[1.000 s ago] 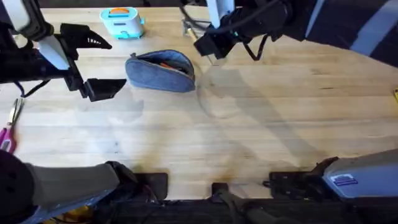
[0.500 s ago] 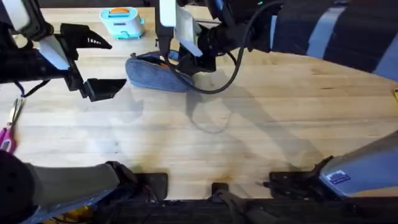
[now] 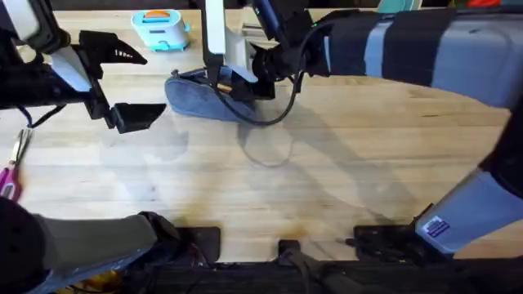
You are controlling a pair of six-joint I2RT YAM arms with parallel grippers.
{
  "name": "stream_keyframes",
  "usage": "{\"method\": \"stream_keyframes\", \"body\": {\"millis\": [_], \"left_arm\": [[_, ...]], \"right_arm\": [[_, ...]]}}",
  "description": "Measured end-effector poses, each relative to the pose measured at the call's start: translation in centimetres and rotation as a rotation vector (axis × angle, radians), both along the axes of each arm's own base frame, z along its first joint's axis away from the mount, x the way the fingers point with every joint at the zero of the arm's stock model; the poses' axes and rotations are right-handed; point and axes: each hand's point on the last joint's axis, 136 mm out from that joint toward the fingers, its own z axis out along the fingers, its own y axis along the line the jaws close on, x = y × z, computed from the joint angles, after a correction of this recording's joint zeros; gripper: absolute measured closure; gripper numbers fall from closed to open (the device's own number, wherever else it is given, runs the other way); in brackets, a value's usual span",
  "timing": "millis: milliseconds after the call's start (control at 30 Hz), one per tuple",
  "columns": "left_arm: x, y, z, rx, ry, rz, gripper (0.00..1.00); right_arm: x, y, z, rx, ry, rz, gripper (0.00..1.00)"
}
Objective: Unzip the bag, pick up the pens from the table one at a time and place them inside, then zip the bag closed.
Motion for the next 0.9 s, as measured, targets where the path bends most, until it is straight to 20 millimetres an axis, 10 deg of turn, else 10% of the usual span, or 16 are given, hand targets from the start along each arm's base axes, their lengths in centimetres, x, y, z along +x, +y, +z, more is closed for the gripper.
{"method": "stream_keyframes", "body": {"millis": [467,600,633,900], "left_arm": [[0.0,0.0,0.0,-0.001,0.001,0.000,0.007],[-0.1,0.0,0.0,-0.002,0.003,0.000,0.007],[0.0,0.0,0.0,-0.002,0.003,0.000,0.007],[0.0,0.0,0.0,-0.002,0.003,0.000,0.007]], "right_arm": [[0.9,0.7,-1.5,0.010,-0.013,0.000,0.963],[1.0,0.8,-1.6,0.014,-0.014,0.002,0.475],[1.0,0.8,-1.6,0.014,-0.016,0.004,0.050],[1.0,0.9,-1.6,0.015,-0.015,0.002,0.005]]}}
